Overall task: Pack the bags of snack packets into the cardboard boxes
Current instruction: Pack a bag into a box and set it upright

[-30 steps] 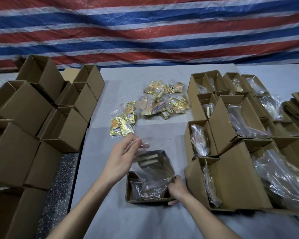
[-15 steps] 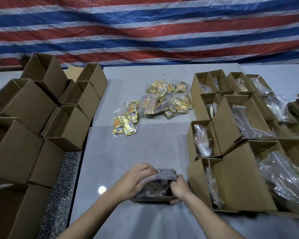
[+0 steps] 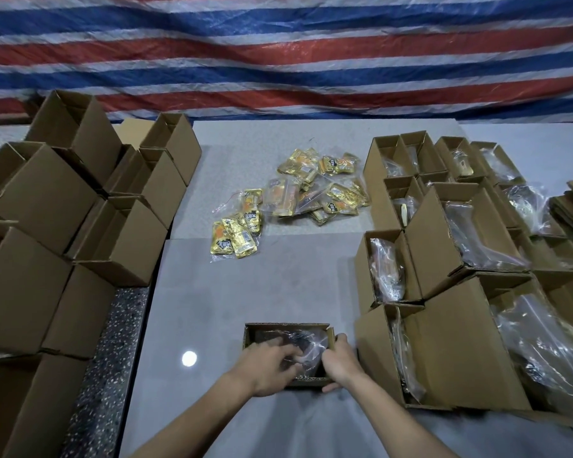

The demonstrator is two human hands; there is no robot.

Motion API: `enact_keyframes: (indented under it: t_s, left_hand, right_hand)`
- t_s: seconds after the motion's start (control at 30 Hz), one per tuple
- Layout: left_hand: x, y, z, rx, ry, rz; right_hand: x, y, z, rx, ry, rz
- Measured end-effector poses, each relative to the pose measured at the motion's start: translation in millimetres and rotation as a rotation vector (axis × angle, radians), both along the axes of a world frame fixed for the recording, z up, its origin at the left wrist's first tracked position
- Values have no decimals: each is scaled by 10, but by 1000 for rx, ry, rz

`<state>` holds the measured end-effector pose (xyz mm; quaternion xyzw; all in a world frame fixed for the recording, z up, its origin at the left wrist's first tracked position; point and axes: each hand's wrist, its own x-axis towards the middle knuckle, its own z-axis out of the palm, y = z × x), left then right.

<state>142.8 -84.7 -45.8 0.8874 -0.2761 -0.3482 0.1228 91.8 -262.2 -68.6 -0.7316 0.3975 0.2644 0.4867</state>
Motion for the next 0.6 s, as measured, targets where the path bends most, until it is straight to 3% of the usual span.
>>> enact_keyframes:
  t_s: [0.27, 0.4, 0.53, 0.6]
  left_hand:
    - [207, -225, 0, 113, 39, -18]
    - [178, -225, 33, 134, -282, -18]
    - [108, -150, 70, -132, -533, 278]
    - [133, -161, 133, -126, -402, 557]
  right_hand:
    - [48, -26, 40, -97, 11, 53]
    - [59, 54, 48, -160, -33, -60]
    - [98, 190, 39, -54, -67, -290]
    - [123, 264, 54, 37, -84, -411]
